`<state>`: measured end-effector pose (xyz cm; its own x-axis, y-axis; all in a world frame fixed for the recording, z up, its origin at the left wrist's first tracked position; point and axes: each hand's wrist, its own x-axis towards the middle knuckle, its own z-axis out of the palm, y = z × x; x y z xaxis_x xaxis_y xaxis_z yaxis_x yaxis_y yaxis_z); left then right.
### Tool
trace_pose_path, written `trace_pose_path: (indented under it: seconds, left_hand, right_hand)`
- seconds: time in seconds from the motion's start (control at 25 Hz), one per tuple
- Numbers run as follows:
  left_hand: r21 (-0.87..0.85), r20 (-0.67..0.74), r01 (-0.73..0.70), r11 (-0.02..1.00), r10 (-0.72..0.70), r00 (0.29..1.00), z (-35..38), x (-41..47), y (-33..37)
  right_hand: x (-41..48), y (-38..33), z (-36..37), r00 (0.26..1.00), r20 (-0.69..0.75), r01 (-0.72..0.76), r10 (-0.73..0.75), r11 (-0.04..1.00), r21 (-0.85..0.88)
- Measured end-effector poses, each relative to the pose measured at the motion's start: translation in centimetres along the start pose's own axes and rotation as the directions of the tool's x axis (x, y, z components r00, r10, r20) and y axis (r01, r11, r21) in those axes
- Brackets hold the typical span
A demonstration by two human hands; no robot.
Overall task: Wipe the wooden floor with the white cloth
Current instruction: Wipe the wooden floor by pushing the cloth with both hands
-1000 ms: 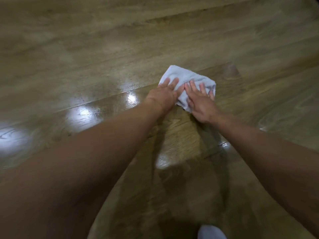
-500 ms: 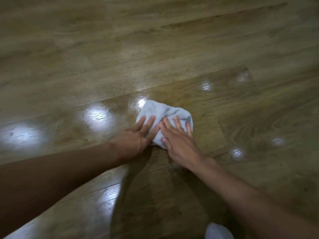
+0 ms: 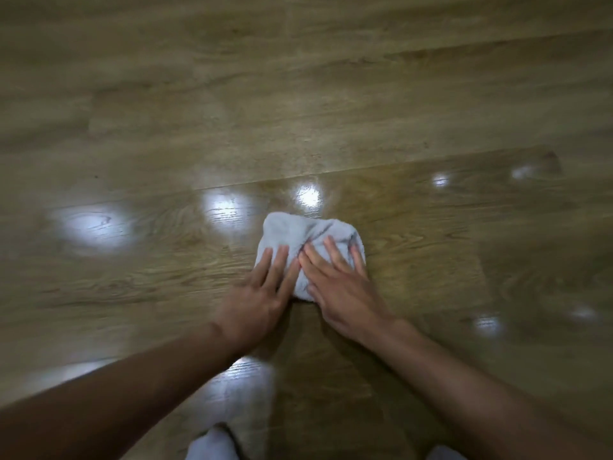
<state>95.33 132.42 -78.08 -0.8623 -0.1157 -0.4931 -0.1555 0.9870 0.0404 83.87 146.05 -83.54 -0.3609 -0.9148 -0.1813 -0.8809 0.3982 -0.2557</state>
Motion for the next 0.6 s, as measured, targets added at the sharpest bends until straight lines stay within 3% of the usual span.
trace_pose_path:
  seconds: [0.12,0.32,0.4,0.52,0.6]
  left_hand:
    - [-0.014,-0.028,0.119,0.993,-0.120,0.992,1.2,-0.3,-1.8]
    - [-0.064,-0.021,0.276,0.959,-0.278,0.960,-0.1,3.1,-7.6]
    - [-0.110,0.016,0.255,0.961,-0.255,0.967,1.3,1.0,-6.8]
    - [-0.159,-0.016,0.157,0.975,-0.162,0.987,4.0,-6.5,-2.9]
    - [-0.212,-0.033,0.210,0.954,-0.222,0.974,5.3,-9.0,-2.5]
  right_hand:
    - [4.2,-1.1,-0.4,0.996,0.053,0.069,-0.067,0.997,-0.019]
    - [11.5,-2.3,-2.0,0.990,0.138,0.023,-0.019,0.999,-0.028]
    - [8.3,-3.4,-1.4,0.994,0.096,0.046,-0.043,0.998,-0.030]
    - [0.5,-6.5,-0.1,0.968,0.126,0.221,-0.217,0.975,-0.021]
    - [0.4,-7.4,0.4,0.945,0.169,0.285,-0.279,0.958,-0.014]
